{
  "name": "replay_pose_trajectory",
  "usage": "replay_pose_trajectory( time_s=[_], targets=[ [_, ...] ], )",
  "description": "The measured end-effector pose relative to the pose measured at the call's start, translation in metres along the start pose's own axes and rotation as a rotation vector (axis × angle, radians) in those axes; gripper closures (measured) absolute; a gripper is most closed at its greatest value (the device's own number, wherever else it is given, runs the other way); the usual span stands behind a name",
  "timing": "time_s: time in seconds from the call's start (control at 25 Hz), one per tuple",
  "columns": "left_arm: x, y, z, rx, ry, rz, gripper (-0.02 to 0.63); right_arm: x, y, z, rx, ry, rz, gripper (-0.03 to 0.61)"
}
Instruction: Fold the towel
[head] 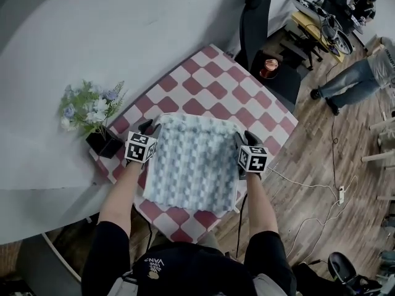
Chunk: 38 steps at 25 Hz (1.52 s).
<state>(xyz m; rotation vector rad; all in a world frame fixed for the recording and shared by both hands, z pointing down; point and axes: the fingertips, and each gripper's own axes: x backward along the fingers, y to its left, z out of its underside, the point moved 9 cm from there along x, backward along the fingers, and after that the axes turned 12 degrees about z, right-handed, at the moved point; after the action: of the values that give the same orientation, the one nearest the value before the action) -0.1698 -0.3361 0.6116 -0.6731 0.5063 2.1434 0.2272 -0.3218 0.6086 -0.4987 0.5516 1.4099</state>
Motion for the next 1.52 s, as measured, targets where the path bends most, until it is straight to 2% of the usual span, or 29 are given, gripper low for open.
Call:
replay_pose_trajectory(
  time_s=[0.12, 0.24, 0.32, 0.4, 0.56, 0.64, 0.72, 0.8, 0.96, 1.2, 1.4, 1.52],
  targets=[
    [0.002, 0.007, -0.002, 0.038, 0.008, -0.024, 0.457, 0.008, -0.01, 0.005, -0.062, 0.003, 0.026, 0.392],
    [0.005, 0.011, -0.001, 0.137, -0.009, -0.004, 0.454, 0.017, -0.022, 0.007, -0.146, -0.014, 0.049, 0.38],
    [0.01, 0.015, 0.0, 0.21, -0.033, 0.004, 0.454, 0.023, -0.034, 0.005, -0.225, -0.034, 0.098, 0.383],
    [0.017, 0.017, -0.001, 0.237, -0.053, 0.003, 0.448, 0.03, -0.045, 0.003, -0.298, -0.051, 0.134, 0.387],
    [0.032, 0.011, 0.003, 0.174, -0.046, 0.018, 0.425, 0.064, -0.038, 0.015, -0.339, -0.044, 0.037, 0.387],
    [0.046, 0.01, 0.007, 0.189, -0.08, 0.021, 0.407, 0.089, -0.029, 0.031, -0.329, -0.034, -0.006, 0.38],
    [0.067, 0.004, 0.013, 0.211, -0.138, 0.056, 0.402, 0.115, -0.02, 0.053, -0.321, -0.018, -0.041, 0.38],
    [0.089, -0.009, 0.024, 0.194, -0.158, 0.121, 0.402, 0.141, -0.01, 0.074, -0.297, 0.004, -0.069, 0.379],
    [0.123, -0.047, 0.065, 0.155, -0.118, 0.246, 0.389, 0.181, 0.006, 0.112, -0.267, 0.041, -0.088, 0.376],
    [0.153, -0.103, 0.123, 0.185, -0.09, 0.419, 0.349, 0.209, 0.028, 0.158, -0.327, 0.085, -0.109, 0.35],
    [0.165, -0.117, 0.154, 0.181, -0.043, 0.459, 0.344, 0.209, 0.043, 0.174, -0.321, 0.094, -0.086, 0.348],
    [0.162, -0.121, 0.164, 0.109, 0.017, 0.47, 0.345, 0.202, 0.047, 0.181, -0.288, 0.113, -0.065, 0.348]
  ],
)
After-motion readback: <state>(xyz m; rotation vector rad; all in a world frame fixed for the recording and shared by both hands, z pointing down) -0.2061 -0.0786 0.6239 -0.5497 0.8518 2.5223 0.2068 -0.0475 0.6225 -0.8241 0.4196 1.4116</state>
